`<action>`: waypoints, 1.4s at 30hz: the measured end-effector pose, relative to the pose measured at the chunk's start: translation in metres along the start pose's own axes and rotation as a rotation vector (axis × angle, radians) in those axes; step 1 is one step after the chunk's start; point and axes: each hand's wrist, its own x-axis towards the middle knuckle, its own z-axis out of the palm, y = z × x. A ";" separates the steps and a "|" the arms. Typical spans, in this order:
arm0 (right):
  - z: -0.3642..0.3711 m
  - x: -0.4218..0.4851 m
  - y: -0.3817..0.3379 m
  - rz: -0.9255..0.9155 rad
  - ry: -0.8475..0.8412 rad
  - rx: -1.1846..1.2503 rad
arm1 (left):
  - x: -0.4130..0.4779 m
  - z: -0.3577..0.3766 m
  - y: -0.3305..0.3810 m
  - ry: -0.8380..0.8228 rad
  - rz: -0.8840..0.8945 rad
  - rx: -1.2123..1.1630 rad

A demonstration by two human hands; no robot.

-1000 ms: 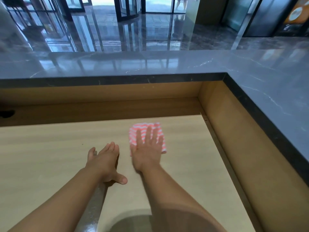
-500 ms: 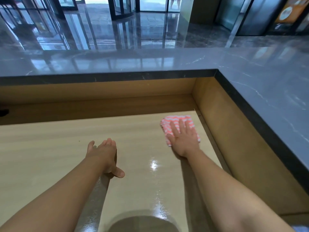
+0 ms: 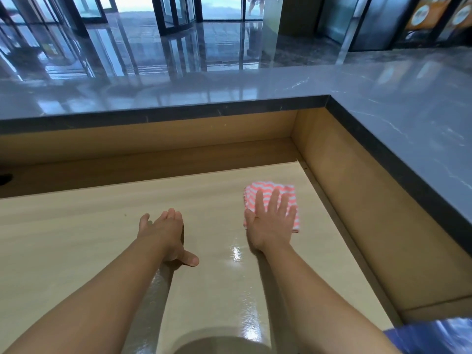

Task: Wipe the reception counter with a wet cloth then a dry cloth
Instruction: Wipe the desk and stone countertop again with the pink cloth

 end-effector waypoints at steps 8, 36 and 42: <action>0.022 -0.042 -0.080 -0.398 -0.093 -0.087 | 0.003 0.001 0.000 0.007 0.004 0.018; 0.021 -0.057 -0.042 -0.165 -0.032 -0.027 | -0.014 0.012 0.003 0.165 0.034 -0.027; 0.028 -0.082 -0.076 -0.445 -0.120 -0.117 | -0.054 0.034 -0.003 0.242 0.048 -0.052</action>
